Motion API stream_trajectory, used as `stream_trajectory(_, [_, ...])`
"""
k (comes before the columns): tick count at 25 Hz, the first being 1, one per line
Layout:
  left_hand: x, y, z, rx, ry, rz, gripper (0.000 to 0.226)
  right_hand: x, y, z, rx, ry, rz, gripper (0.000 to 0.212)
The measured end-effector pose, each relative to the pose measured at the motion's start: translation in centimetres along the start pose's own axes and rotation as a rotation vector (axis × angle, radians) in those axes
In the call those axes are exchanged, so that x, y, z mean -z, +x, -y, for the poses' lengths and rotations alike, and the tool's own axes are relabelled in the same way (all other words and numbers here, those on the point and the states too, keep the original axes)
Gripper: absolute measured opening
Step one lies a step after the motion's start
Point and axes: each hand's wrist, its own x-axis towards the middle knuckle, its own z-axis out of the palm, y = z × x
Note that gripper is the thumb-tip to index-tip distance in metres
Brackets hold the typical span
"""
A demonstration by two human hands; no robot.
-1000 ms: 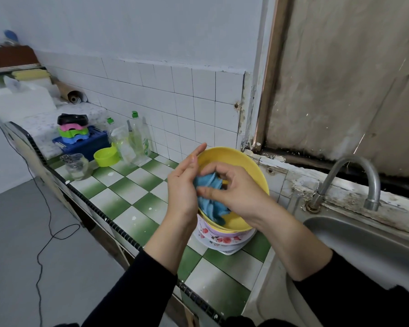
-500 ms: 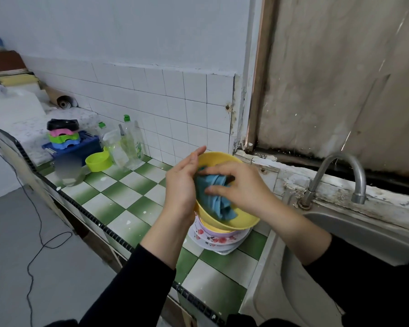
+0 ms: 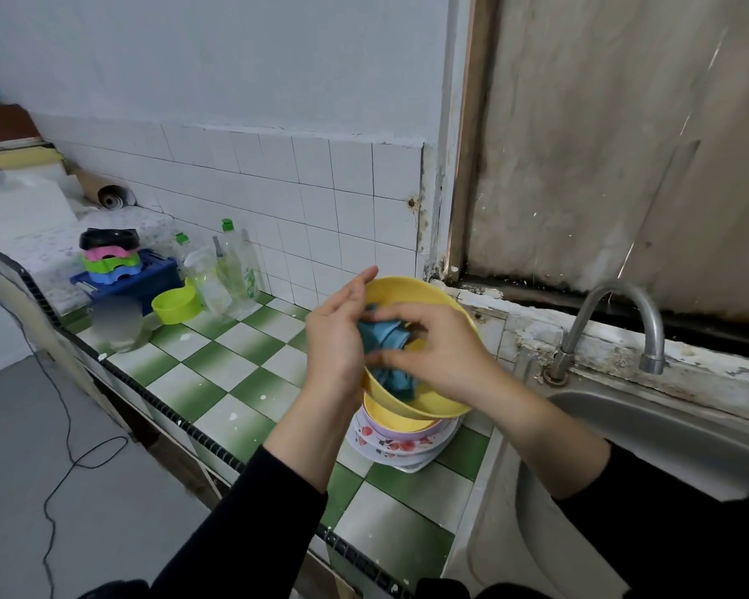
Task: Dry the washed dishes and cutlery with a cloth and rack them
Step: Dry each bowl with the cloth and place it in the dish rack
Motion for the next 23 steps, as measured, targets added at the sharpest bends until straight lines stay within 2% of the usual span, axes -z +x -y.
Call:
stream_trajectory(2, [0.8,1.2,-0.3,0.008,0.009,-0.037,0.027,0.7,-0.1,0.6,0.001,-0.057,0.214,0.042])
stream_trajectory(4, [1.7,2.4,-0.4,0.016,-0.017,-0.044,0.029,2.3,0.4,0.6,-0.034,-0.261,0.292,0.038])
stream_trajectory(6, [1.6,2.7,-0.1,0.005,-0.008,-0.024,0.029,2.8,1.1,0.4,-0.055,-0.4,0.133,0.04])
stream_trajectory(8, [0.8,2.2,0.3,0.011,-0.015,0.026,0.026,1.7,1.3,0.2,-0.048,-0.36,-0.071,0.042])
stream_trajectory(9, [0.5,2.0,0.6,0.016,-0.022,0.039,0.026,1.0,1.3,0.1,-0.039,-0.289,-0.099,0.042])
stream_trajectory(10, [0.4,1.9,0.8,0.02,-0.016,0.035,0.026,0.4,1.2,0.1,-0.026,-0.21,-0.06,0.043])
stream_trajectory(12, [1.0,2.4,0.7,0.023,0.015,-0.007,0.026,0.5,0.6,0.2,0.018,-0.149,0.143,0.042])
stream_trajectory(14, [1.9,3.3,0.4,0.031,-0.007,-0.038,0.027,1.7,0.6,0.2,0.029,-0.347,0.272,0.039])
stream_trajectory(16, [1.9,3.4,0.5,0.042,-0.012,-0.031,0.028,2.6,1.1,-0.3,-0.02,-0.555,0.179,0.038])
stream_trajectory(17, [1.4,3.1,0.6,0.035,0.005,-0.005,0.027,2.5,1.3,-0.5,-0.043,-0.567,0.076,0.038])
stream_trajectory(19, [0.4,2.4,1.0,0.02,0.016,0.037,0.027,1.3,1.5,-0.7,-0.038,-0.403,-0.107,0.039])
stream_trajectory(20, [0.0,2.2,1.1,0.009,0.022,0.033,0.026,0.6,1.5,-0.8,-0.027,-0.281,-0.119,0.04])
stream_trajectory(22, [0.3,2.6,1.0,-0.01,0.039,-0.022,0.026,-0.1,0.8,-0.5,-0.013,-0.124,0.008,0.04])
stream_trajectory(23, [0.8,3.0,0.9,-0.013,0.031,-0.046,0.027,0.2,0.4,-0.2,-0.012,-0.124,0.097,0.039])
